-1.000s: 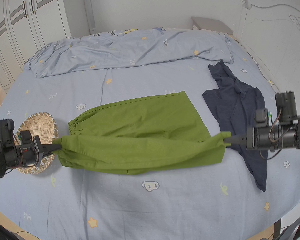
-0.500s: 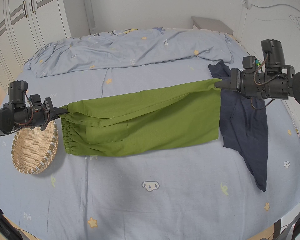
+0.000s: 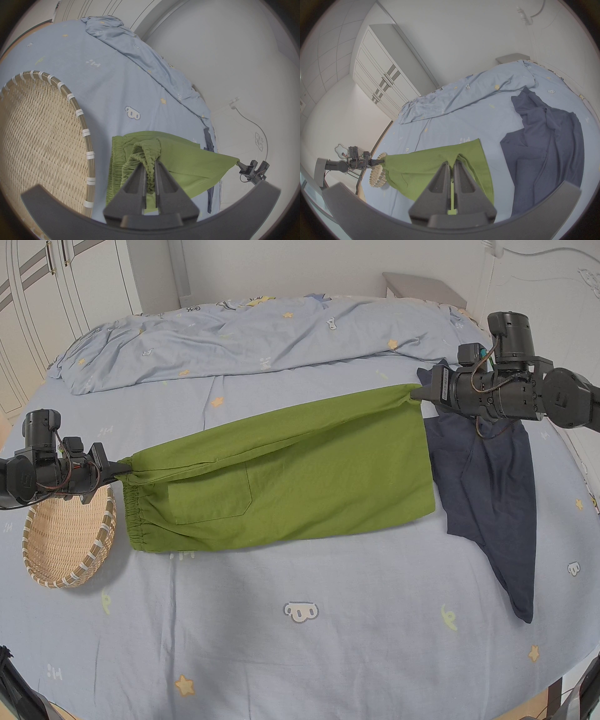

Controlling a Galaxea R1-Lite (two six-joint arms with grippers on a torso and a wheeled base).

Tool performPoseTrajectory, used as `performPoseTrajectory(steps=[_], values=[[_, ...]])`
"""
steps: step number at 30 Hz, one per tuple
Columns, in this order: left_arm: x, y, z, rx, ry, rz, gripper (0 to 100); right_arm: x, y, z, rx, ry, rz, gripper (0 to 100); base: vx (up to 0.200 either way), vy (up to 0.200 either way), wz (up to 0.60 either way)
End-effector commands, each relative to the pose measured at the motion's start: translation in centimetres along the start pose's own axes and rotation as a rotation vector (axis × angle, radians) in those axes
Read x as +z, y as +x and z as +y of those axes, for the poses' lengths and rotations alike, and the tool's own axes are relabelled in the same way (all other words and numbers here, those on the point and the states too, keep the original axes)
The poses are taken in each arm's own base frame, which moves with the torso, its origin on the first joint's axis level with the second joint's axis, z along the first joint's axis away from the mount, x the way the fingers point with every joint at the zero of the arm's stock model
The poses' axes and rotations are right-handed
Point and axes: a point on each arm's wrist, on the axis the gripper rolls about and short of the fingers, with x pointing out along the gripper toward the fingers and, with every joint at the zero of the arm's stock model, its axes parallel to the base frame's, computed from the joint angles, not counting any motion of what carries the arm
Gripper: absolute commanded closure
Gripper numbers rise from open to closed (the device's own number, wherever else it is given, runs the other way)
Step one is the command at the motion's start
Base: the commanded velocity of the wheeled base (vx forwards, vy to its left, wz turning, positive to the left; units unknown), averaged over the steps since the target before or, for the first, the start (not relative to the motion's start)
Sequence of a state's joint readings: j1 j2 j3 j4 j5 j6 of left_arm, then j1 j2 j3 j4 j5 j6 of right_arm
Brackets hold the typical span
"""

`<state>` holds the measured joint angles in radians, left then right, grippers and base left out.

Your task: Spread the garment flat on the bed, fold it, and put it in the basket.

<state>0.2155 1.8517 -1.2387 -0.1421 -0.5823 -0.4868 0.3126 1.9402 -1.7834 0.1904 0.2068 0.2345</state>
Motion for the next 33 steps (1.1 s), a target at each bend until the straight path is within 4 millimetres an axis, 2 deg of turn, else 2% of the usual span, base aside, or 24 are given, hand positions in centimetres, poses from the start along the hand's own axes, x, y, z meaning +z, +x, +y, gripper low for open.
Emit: performPoseTrajectory(steps=[1, 7, 10, 14, 15, 21, 27, 33], values=[[0.1, 0.3, 0.5, 0.009, -0.006, 0.001, 100, 0.5, 1.6, -0.6, -0.011, -0.009, -0.021, 100, 0.0, 0.0, 0.0], [0.0, 0.5, 0.8, 0.008, -0.004, -0.002, 100, 0.3, 2.7, -1.1, -0.016, -0.014, -0.02, 100, 0.0, 0.0, 0.0], [-0.2, 0.7, 0.8, 0.008, 0.012, 0.002, 100, -0.3, 4.2, -2.0, -0.029, -0.017, -0.001, 100, 0.0, 0.0, 0.0], [-0.2, 0.9, 1.1, 0.013, 0.013, 0.007, 100, -0.5, 4.9, -2.4, -0.035, -0.015, -0.003, 100, 0.0, 0.0, 0.0], [-0.2, 1.0, 1.2, 0.014, 0.012, 0.008, 100, -0.8, 5.9, -2.9, -0.036, -0.016, -0.005, 100, 0.0, 0.0, 0.0], [-0.2, 1.8, 1.8, 0.012, 0.017, 0.002, 100, -1.3, 7.8, -4.1, -0.046, -0.014, -0.025, 100, 0.0, 0.0, 0.0], [-0.4, 2.7, 2.1, 0.004, 0.023, 0.004, 100, -1.4, 8.6, -4.7, -0.052, -0.011, -0.034, 100, 0.0, 0.0, 0.0], [-0.4, 3.1, 2.4, 0.005, 0.021, 0.007, 100, -1.7, 8.9, -4.3, -0.042, -0.017, -0.025, 100, 0.0, 0.0, 0.0]])
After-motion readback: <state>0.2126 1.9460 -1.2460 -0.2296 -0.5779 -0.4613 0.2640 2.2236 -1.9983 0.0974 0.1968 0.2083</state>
